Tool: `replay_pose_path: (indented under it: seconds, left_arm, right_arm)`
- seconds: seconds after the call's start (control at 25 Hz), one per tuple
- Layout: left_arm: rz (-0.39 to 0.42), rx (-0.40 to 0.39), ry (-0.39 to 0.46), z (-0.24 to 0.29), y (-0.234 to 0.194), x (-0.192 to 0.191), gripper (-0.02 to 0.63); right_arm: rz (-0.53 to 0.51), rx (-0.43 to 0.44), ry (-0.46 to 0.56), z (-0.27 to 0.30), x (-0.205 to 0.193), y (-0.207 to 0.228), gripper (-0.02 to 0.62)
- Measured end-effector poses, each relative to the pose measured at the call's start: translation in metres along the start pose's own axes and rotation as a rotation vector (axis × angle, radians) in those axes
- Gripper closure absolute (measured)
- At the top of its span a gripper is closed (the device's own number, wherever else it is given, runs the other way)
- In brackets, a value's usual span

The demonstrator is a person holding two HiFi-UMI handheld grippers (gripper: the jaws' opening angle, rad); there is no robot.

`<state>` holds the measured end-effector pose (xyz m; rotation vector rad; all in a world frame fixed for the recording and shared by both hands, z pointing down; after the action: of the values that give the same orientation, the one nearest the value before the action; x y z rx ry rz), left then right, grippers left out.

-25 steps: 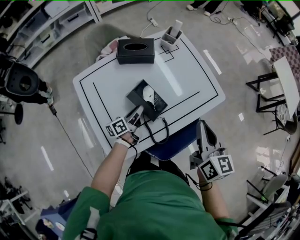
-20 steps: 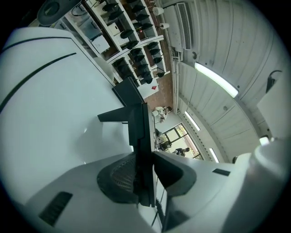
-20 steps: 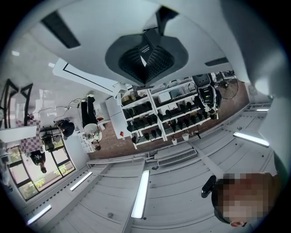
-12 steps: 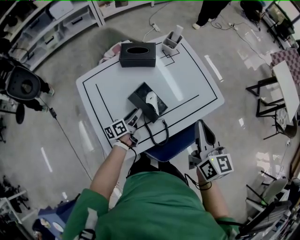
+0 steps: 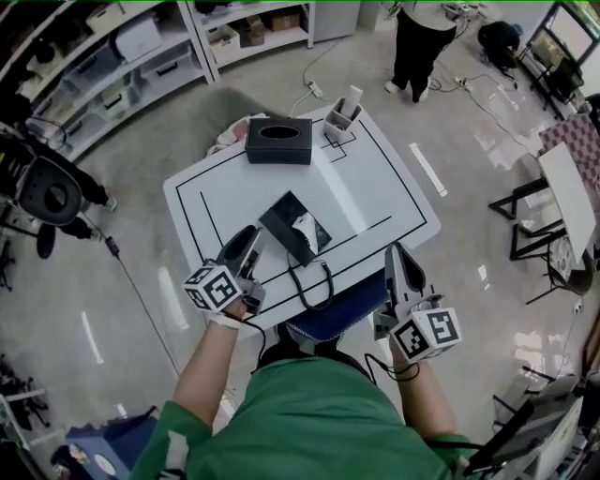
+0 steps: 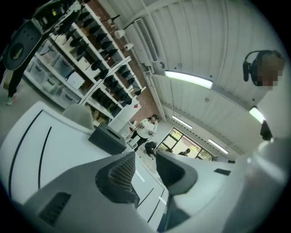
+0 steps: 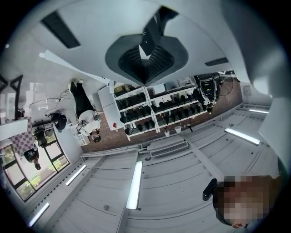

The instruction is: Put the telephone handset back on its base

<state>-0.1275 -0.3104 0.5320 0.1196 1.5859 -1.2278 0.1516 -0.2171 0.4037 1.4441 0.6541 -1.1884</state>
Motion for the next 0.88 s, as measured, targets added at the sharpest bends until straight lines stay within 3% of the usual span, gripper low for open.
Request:
replay_pose_path:
  seconds: [0.24, 0.48, 0.88]
  left_arm:
    - [0.293, -0.020, 0.084, -0.011, 0.056, 0.067, 0.497]
    - [0.514, 0.000, 0.162, -0.027, 0.103, 0.107, 0.574]
    - [0.701, 0.053, 0.240, -0.056, 0.146, 0.131, 0.586]
  right_arm:
    - [-0.045, 0.024, 0.059, 0.008, 0.025, -0.002, 0.574]
    - [-0.112, 0.025, 0.117, 0.011, 0.055, 0.002, 0.574]
    - [-0.210, 0.052, 0.194, 0.008, 0.089, -0.014, 0.574]
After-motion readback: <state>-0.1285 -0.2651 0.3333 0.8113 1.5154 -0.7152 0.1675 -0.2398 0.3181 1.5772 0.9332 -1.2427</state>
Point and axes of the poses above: the fingertips, and each gripper's own axes: z forward along the fingers, y to its right, x out of its top, the point moved 3 cm from there along -z, backward along the fingers, and after that the axes turned 5 degrees about z, right-handed, at the moved point
